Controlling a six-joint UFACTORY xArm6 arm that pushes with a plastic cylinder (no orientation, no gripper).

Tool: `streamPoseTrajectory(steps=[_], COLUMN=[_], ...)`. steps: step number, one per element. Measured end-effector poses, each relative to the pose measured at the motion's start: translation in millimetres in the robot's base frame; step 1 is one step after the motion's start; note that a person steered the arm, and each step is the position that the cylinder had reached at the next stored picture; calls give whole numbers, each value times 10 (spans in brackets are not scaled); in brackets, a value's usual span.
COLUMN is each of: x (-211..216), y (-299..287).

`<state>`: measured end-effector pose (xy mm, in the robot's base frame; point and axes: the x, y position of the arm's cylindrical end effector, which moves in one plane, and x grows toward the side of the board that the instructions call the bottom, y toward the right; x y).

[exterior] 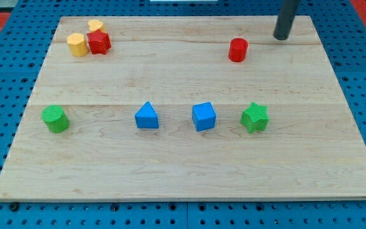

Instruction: Move the red circle above to the blue triangle

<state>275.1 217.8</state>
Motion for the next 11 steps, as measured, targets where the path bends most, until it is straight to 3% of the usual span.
streamPoseTrajectory(steps=[1,3,5,6,7,10,11], x=[454,38,281,-46,-132,44,-9], y=[-207,-2059,-1133,-1490,-2340,-2110,-3014])
